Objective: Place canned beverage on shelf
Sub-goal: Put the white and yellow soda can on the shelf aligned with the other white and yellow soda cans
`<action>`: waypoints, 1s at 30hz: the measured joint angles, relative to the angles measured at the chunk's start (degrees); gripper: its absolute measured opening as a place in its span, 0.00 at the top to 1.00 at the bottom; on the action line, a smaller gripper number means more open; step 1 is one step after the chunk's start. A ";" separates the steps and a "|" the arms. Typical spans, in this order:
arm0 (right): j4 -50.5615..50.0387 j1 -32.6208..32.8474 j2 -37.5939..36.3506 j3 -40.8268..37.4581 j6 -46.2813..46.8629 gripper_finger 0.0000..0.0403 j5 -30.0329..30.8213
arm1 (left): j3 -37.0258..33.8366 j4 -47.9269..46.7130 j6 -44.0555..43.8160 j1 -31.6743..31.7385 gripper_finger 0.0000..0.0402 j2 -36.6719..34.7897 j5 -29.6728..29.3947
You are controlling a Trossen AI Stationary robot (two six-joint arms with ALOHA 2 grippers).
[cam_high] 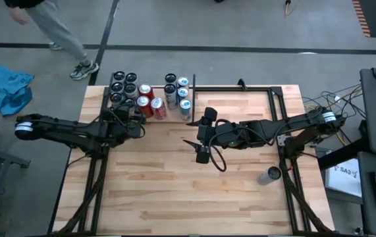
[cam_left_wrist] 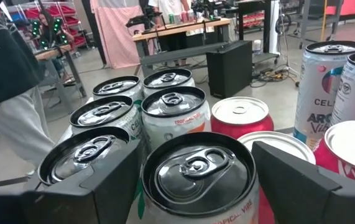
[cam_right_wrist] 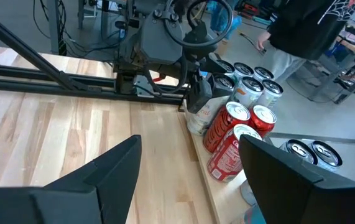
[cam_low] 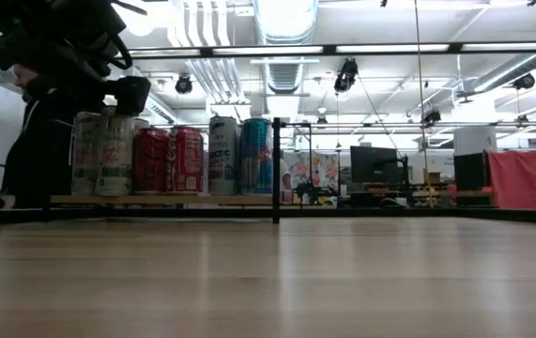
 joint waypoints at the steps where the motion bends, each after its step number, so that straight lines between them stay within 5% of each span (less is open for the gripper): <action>1: 0.00 0.00 0.00 0.00 0.00 0.35 -0.02 | 0.00 -0.02 0.00 0.00 0.29 0.02 -0.36; 25: -0.05 0.01 0.00 0.00 0.00 0.35 -0.01 | 4.86 -0.05 9.60 -0.06 0.29 -0.28 -2.89; 30: -0.12 0.02 0.00 0.00 -0.02 0.35 0.00 | 9.18 -0.19 16.43 -1.83 0.29 -0.80 2.99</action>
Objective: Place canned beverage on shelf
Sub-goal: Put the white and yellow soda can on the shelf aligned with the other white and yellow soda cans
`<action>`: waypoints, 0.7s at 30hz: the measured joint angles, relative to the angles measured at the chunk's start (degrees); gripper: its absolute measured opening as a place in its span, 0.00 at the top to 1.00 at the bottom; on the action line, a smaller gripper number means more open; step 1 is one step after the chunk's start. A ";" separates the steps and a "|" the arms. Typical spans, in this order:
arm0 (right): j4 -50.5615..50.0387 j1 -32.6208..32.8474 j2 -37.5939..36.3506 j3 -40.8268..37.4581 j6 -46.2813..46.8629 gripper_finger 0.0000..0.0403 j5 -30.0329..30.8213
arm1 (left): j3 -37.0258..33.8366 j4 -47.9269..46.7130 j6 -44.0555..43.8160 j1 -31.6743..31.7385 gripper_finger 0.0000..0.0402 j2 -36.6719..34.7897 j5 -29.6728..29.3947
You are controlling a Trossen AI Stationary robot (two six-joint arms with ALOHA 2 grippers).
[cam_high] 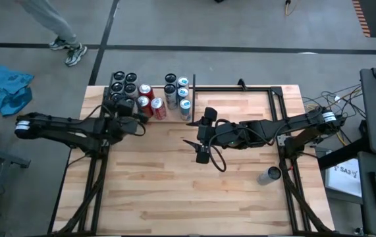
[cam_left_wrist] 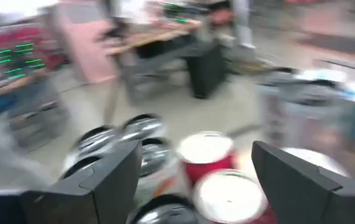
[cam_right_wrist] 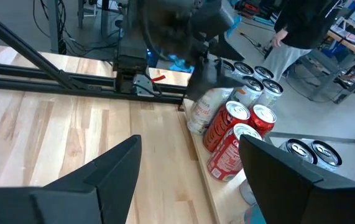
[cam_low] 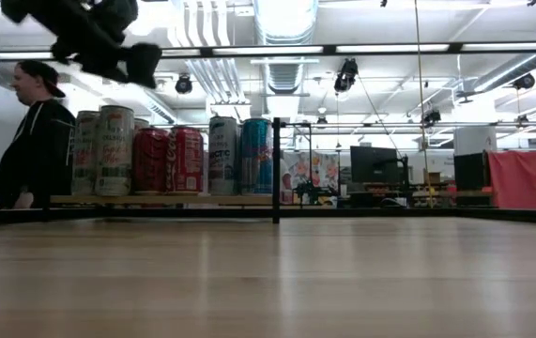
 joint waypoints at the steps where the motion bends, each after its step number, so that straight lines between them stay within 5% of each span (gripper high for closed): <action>1: -0.11 -0.01 0.00 0.00 -0.06 0.35 0.00 | 1.30 -0.66 2.26 -0.50 0.29 -0.07 3.22; 6: -1.12 0.00 0.00 0.00 -0.48 0.35 0.00 | 10.35 -16.70 6.10 -1.32 0.33 0.14 30.60; 8: -1.84 -0.02 0.00 0.00 -0.46 0.35 0.00 | 13.87 -26.24 2.94 -1.30 0.36 0.63 36.74; 14: -3.46 -0.01 0.00 0.00 -0.57 0.35 0.00 | 17.31 -51.47 -7.10 -1.29 0.55 1.68 41.58; 21: -3.97 0.00 0.00 0.00 -1.03 0.35 -0.01 | 13.49 -51.82 -8.84 -1.18 0.89 1.50 35.69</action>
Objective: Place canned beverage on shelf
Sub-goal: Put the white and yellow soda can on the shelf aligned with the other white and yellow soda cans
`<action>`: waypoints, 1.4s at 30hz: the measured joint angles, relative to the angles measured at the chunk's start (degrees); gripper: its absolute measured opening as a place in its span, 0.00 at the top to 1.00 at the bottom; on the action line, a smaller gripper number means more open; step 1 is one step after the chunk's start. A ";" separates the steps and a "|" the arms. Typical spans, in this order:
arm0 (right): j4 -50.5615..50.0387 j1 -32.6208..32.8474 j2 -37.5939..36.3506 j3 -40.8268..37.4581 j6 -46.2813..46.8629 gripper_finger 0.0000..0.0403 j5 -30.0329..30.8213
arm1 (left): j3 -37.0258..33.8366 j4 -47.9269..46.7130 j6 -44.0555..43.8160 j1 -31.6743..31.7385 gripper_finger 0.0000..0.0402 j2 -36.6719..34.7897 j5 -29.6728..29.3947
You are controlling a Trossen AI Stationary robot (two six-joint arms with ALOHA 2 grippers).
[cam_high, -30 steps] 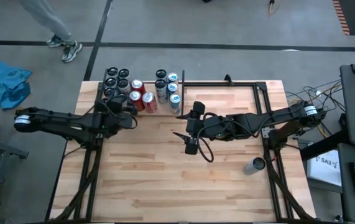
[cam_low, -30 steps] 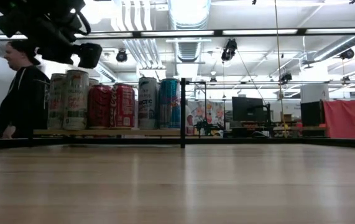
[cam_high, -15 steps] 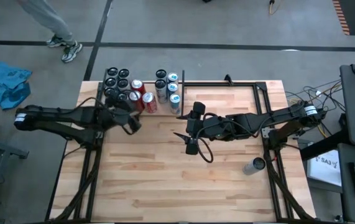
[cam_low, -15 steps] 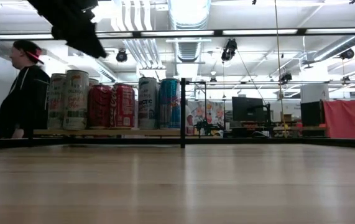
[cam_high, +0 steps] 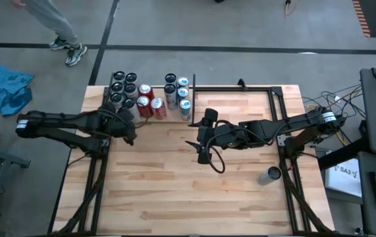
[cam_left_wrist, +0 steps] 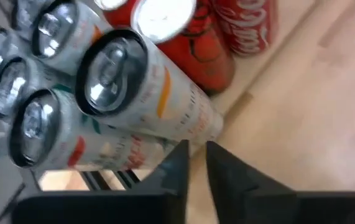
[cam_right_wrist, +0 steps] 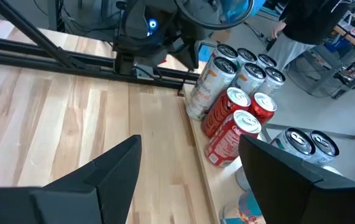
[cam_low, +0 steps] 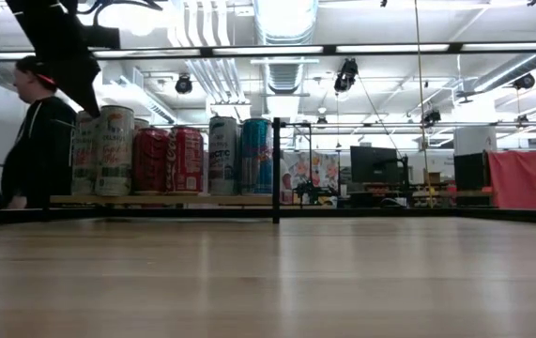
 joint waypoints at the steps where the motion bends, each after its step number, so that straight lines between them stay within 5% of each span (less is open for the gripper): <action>1: -0.12 0.00 0.00 0.00 -0.01 0.35 0.01 | -0.15 0.25 0.03 0.02 0.94 0.02 -1.00; 42: -1.79 0.00 0.00 0.00 0.09 0.35 0.01 | -0.25 6.96 2.32 11.96 1.00 0.17 -1.51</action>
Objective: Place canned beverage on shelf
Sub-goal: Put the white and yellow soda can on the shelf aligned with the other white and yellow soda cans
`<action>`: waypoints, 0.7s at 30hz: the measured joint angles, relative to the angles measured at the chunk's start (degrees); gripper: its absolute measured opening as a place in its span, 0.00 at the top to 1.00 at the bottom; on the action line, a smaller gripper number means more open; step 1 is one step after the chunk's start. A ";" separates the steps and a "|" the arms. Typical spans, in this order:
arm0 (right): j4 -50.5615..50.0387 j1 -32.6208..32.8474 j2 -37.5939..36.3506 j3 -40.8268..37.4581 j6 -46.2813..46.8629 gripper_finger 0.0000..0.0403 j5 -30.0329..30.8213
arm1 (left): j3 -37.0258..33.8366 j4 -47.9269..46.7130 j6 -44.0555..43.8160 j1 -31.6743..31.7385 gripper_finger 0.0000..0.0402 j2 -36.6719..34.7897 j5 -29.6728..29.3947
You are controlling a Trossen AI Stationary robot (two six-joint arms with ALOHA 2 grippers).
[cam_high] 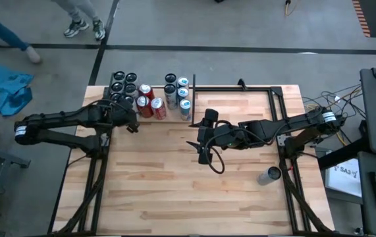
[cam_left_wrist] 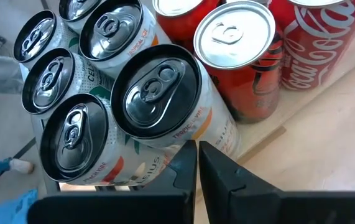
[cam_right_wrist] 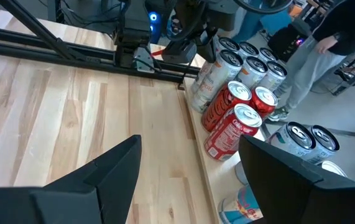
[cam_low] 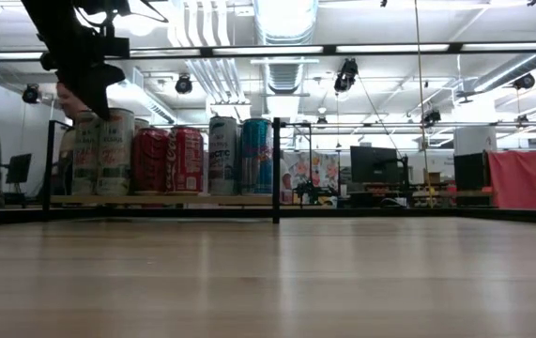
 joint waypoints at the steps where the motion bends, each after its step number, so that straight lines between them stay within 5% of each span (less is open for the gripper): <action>1: 0.00 0.00 0.00 0.00 0.02 0.35 0.00 | 0.00 0.02 0.00 0.00 1.00 0.00 0.00; 21: 0.04 0.00 0.00 0.00 0.47 0.35 -0.01 | -0.04 0.15 -1.44 0.11 1.00 0.00 -3.35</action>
